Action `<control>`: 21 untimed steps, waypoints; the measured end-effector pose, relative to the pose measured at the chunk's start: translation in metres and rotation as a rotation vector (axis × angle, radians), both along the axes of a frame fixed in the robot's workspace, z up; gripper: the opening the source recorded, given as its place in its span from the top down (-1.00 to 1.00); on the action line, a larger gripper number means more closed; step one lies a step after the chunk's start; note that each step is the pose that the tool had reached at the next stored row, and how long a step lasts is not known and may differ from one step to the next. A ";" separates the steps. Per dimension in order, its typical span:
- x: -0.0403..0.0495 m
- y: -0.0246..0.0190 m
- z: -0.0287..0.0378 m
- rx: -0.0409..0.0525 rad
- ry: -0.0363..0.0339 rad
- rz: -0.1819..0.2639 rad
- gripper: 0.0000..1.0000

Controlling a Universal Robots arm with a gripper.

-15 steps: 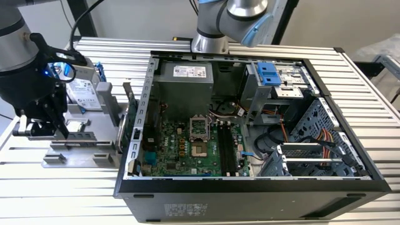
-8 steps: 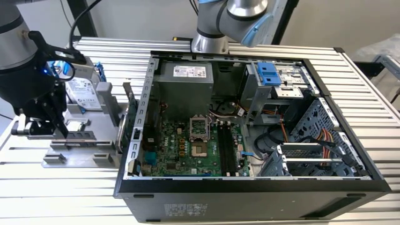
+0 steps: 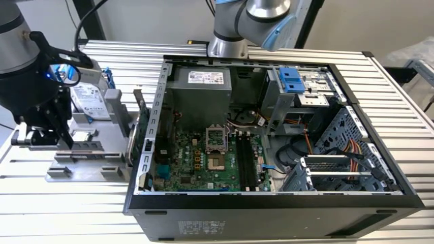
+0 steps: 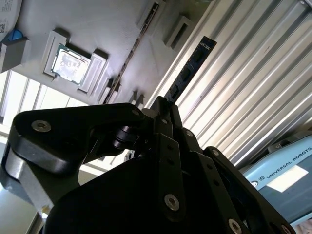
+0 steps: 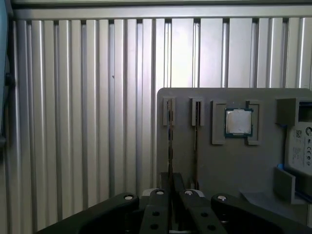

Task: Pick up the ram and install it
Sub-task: 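Pick up the ram and move it above insertion slot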

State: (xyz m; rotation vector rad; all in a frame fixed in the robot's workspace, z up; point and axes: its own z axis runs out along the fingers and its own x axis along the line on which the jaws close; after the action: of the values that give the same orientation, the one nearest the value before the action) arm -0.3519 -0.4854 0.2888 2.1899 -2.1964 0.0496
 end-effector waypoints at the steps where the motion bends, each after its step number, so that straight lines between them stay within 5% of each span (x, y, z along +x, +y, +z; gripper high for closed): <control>1: 0.0000 0.0000 0.0004 -0.0001 0.0001 0.000 1.00; 21: 0.0000 0.0000 0.0063 -0.0001 0.0001 0.000 1.00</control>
State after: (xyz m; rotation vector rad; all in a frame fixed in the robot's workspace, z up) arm -0.3519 -0.4854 0.2951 2.1897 -2.1963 0.0495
